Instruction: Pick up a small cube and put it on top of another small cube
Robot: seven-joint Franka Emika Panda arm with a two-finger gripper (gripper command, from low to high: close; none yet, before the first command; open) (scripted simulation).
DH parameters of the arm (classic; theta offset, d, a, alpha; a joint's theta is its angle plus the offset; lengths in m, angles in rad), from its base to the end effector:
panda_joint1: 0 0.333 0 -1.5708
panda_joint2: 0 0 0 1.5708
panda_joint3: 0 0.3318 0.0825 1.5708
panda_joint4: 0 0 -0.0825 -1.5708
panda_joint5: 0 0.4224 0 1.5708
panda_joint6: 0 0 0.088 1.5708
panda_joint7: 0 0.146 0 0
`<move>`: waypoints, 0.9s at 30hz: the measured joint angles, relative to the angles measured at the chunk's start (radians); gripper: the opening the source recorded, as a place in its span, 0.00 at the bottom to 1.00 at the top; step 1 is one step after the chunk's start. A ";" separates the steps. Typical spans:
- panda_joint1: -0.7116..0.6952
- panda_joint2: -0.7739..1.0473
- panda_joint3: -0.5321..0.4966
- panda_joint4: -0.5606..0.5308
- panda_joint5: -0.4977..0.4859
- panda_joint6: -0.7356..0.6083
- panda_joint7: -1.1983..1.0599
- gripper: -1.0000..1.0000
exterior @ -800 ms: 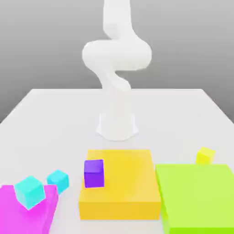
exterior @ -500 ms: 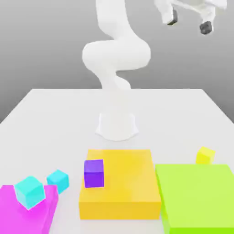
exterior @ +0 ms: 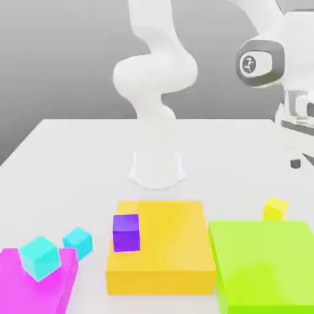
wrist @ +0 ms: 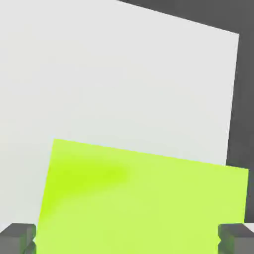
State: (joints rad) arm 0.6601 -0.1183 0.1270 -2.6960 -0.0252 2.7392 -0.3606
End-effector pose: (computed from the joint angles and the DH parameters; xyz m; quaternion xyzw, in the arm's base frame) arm 0.3175 0.3167 0.2289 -0.8308 -0.5506 -0.0811 0.0039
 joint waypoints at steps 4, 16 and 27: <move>0.097 0.102 0.047 -0.059 -0.003 0.066 -0.175 0.50; 0.241 0.420 -0.072 -0.052 -0.140 0.309 -0.195 0.00; 0.187 0.223 0.008 -0.091 -0.029 0.150 -0.278 0.00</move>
State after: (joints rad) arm 0.8474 0.1050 0.1353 -2.7870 -0.0547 2.8890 -0.6386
